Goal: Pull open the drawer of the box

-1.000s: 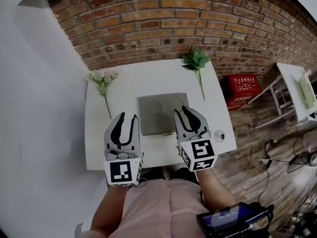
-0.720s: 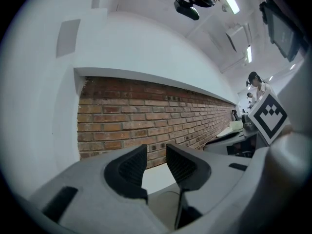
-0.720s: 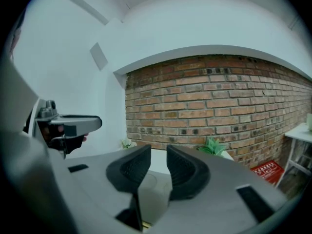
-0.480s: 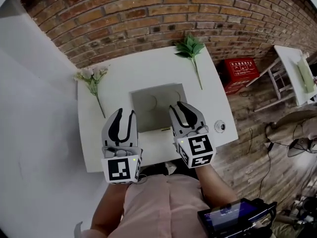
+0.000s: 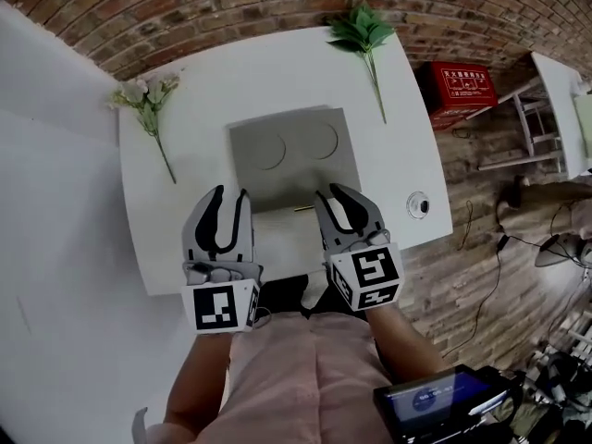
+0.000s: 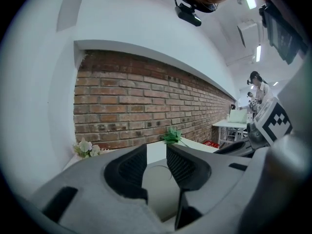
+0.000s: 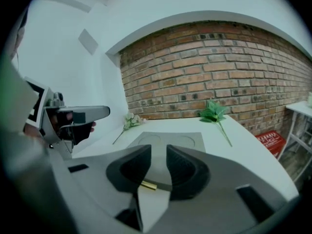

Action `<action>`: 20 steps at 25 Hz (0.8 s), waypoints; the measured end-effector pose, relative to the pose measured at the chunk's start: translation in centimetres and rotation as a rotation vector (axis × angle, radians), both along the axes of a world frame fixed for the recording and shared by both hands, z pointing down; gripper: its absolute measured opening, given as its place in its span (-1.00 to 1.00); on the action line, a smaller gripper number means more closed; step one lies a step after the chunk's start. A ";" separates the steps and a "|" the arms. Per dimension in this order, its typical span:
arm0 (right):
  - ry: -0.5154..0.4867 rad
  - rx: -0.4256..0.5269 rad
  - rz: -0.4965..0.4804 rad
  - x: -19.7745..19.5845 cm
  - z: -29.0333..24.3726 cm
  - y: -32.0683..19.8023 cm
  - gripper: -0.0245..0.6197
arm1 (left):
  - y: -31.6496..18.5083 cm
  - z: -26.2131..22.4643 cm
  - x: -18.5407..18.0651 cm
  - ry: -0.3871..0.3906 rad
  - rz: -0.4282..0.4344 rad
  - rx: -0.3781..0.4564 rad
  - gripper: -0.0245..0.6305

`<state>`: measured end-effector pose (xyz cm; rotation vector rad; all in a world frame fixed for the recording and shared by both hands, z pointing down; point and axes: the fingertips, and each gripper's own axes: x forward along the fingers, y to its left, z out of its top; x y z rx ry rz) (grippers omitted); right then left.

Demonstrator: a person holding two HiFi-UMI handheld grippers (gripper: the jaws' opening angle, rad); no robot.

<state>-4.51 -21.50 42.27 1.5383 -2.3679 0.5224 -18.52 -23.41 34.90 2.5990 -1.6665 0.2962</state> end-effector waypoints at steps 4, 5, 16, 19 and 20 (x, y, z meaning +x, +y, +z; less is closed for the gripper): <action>-0.012 -0.097 -0.006 -0.1 3.7 2.0 -0.61 | 0.4 2.8 -0.2 -0.004 -0.021 -0.066 -0.52; -0.017 -0.116 -0.008 -0.1 4.4 2.3 -0.61 | 0.5 3.4 -0.3 -0.004 -0.025 -0.077 -0.52; -0.089 -0.248 -0.057 -0.3 8.4 3.2 -0.60 | 0.2 6.2 -0.2 -0.011 -0.065 -0.120 -0.53; -0.102 -0.274 -0.076 -0.5 8.7 3.4 -0.60 | 0.3 6.2 -0.3 -0.014 -0.074 -0.122 -0.53; -0.109 -0.285 -0.082 -0.7 8.9 3.5 -0.61 | 0.3 6.2 -0.4 -0.016 -0.077 -0.124 -0.54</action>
